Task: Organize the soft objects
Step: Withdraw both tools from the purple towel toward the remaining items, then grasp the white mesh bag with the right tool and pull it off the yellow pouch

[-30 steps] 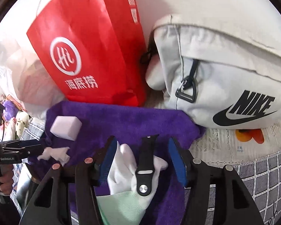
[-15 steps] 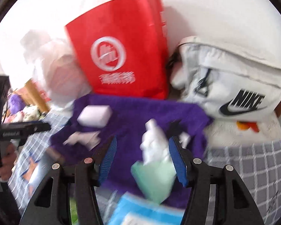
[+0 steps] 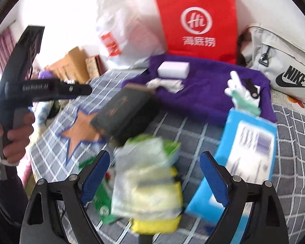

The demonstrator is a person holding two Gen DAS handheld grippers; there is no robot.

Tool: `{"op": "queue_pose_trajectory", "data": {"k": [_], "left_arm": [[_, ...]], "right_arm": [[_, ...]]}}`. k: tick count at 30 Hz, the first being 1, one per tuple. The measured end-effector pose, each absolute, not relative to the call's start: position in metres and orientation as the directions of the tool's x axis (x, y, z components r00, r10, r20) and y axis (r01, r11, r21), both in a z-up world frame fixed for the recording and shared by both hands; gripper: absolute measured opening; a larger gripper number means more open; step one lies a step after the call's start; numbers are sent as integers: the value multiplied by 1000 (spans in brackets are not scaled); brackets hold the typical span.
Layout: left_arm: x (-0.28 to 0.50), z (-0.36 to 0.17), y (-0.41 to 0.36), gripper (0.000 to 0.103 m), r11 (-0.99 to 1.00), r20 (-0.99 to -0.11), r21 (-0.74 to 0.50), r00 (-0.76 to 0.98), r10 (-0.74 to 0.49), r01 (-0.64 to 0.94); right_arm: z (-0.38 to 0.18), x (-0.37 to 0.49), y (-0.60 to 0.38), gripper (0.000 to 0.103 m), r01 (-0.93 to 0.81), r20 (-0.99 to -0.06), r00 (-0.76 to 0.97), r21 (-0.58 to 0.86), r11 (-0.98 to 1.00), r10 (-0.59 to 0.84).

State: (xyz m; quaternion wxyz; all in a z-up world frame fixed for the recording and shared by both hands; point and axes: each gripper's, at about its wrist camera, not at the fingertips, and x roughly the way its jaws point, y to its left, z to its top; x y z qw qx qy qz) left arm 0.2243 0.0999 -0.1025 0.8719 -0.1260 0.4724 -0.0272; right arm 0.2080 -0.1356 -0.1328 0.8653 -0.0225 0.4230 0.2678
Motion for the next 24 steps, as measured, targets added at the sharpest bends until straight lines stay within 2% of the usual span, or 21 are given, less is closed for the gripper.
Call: {"op": "queue_pose_trajectory", "data": {"k": [9,17,19,21,22,24], "left_arm": [[189,-128,113,66,956,-807,-287,551,-212,-53],[185,-143,126,66,952,-815,-298,540,-212,-76],[185,-145,127,66,951,-816,-301,535,-217,-74],[184,-146,128,66,951,-818,-301,534,-215,-77],[183,-147,129,66,950,-820,-301,531,-214,-82],[182,-149,130,66,947,-822,-307,527,-216,-90]], "right_arm": [[-160,199,-99,93,-483,-809,521,-17,875,272],[-183,204,-83,93,-497,-849,475,-44,867,230],[-180,201,-84,88,-488,-833,500,-45,872,236],[-176,198,-89,71,-495,-821,498,-6,869,278],[-175,196,-90,66,-499,-818,492,14,867,297],[-177,195,-91,47,-509,-824,475,28,861,308]]}}
